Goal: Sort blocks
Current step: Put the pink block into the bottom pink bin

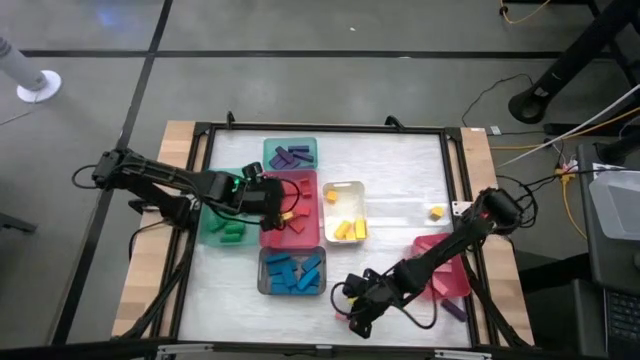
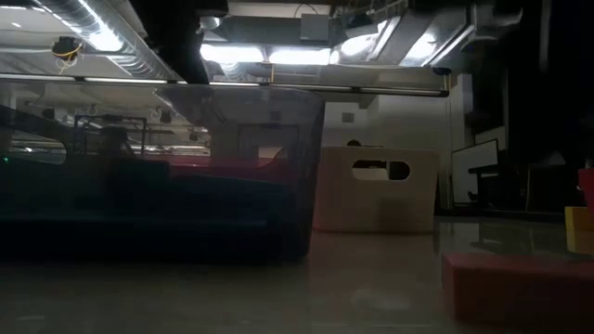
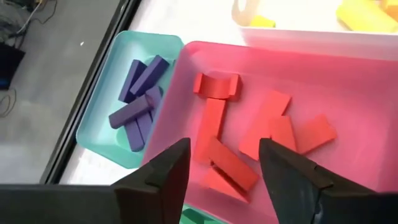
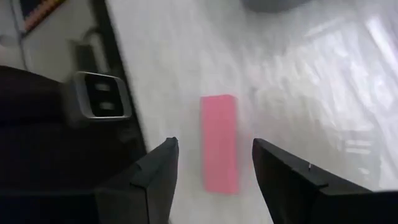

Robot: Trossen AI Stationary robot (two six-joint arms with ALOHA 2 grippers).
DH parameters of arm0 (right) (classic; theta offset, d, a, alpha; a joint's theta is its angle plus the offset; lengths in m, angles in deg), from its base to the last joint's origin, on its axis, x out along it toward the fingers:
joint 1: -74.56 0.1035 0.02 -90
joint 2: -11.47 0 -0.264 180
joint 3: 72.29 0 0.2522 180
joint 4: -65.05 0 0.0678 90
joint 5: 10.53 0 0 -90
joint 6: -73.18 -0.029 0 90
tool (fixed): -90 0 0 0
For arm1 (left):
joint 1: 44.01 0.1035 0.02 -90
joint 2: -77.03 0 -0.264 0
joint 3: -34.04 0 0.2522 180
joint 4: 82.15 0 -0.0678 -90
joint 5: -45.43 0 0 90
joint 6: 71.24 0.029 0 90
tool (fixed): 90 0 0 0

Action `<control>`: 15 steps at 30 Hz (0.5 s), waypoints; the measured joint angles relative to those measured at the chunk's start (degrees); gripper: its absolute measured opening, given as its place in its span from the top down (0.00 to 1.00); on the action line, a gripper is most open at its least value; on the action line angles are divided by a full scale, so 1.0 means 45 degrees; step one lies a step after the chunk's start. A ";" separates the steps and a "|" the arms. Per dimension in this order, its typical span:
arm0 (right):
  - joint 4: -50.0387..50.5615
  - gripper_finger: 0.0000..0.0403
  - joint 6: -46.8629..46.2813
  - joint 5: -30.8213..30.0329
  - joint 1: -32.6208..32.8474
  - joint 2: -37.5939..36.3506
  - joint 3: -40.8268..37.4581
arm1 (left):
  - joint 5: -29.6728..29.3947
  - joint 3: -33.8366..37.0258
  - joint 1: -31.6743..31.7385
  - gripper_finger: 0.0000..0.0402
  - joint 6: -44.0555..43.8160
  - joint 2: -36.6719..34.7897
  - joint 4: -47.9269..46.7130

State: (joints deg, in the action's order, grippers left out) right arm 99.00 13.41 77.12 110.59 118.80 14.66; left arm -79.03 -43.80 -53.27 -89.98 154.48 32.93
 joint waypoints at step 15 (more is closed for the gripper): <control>-0.0064 0.49 0.0762 0.0086 0.0175 0.0971 -0.0005 | 0.0617 0.0002 0.0417 0.56 -0.0100 0.0000 -0.0010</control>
State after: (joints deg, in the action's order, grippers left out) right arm 98.71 16.84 77.51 111.38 123.17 14.64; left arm -76.25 -43.79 -51.40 -90.43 154.48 32.88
